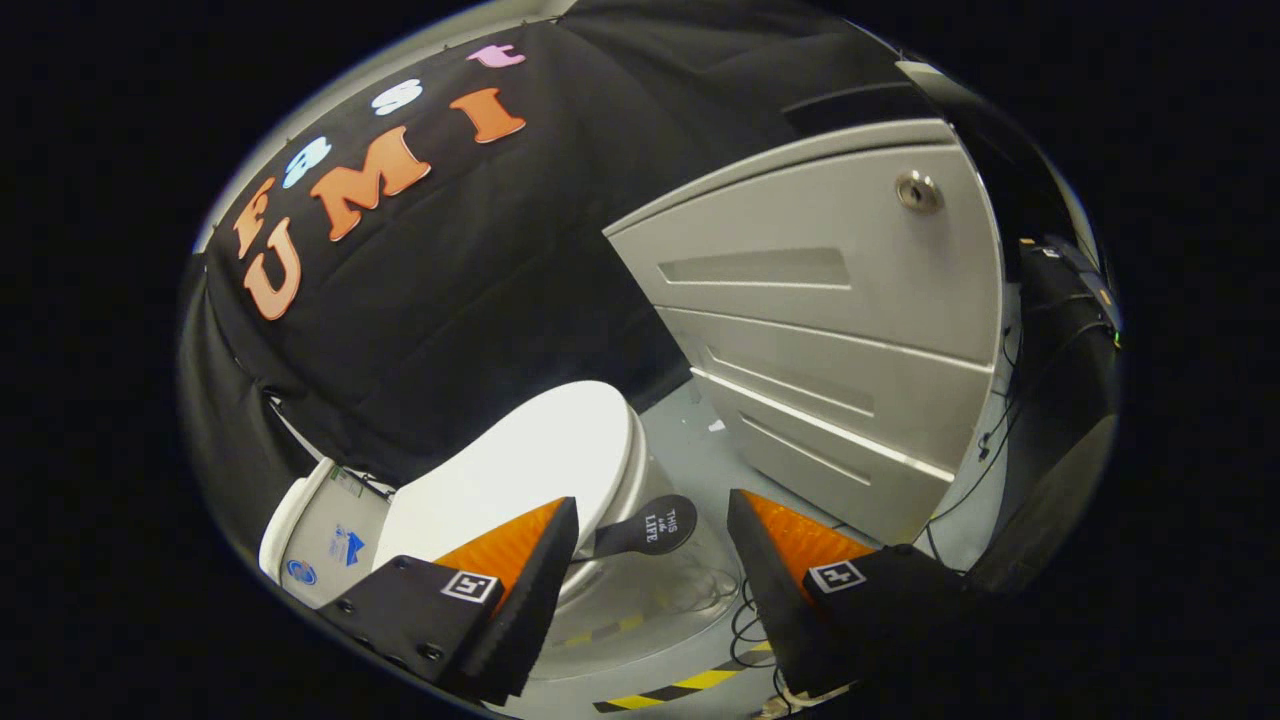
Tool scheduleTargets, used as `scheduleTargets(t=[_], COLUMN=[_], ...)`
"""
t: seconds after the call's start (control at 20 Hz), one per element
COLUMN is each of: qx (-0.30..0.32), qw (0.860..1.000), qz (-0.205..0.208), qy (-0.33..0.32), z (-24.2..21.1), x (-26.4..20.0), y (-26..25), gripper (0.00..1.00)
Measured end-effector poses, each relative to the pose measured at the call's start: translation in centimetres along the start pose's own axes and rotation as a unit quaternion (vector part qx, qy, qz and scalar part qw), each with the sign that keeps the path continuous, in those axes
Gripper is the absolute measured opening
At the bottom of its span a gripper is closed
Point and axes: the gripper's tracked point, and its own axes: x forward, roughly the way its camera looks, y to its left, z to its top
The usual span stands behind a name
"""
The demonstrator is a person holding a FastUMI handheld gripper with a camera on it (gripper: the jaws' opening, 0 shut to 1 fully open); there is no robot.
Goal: Open the toilet lid.
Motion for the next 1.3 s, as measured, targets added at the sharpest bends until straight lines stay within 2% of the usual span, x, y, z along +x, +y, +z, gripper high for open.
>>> scheduleTargets(t=[0.1, 0.25, 0.4, 0.5, 0.65, 0.75, 0.8, 0.85, 0.95, 1.0, 1.15, 1.3], qx=[0.01, 0.013, 0.027, 0.017, 0.018, 0.017, 0.026, 0.035, 0.072, 0.074, 0.029, 0.019], qw=[1.0, 1.0, 0.999, 0.999, 0.999, 0.998, 0.998, 0.997, 0.996, 0.995, 0.996, 0.995], qz=[-0.003, -0.009, 0.01, 0.021, 0.037, 0.045, 0.052, 0.053, 0.059, 0.062, 0.078, 0.092], qy=[0.011, 0.016, 0.022, 0.026, 0.03, 0.032, 0.037, 0.039, 0.01, 0.009, 0.01, -0.034], z=[-0.4, -0.3, -0.4, -0.8, -0.5, 0.0, 0.0, -0.2, 1.1, 1.3, 2.0, 4.7], x=[0.8, 2.3, 3.7, 4.2, 4.7, 4.2, 4.1, 4.0, 3.6, 3.3, 2.6, 2.2], y=[-0.3, -1.3, -0.6, -0.2, -0.5, -0.3, 0.0, 0.1, 0.6, 0.8, 1.4, 3.4], gripper=[0.97, 0.9, 0.83, 0.68, 0.62, 0.56, 0.48, 0.48, 0.35, 0.2, 0.1, 0.09])
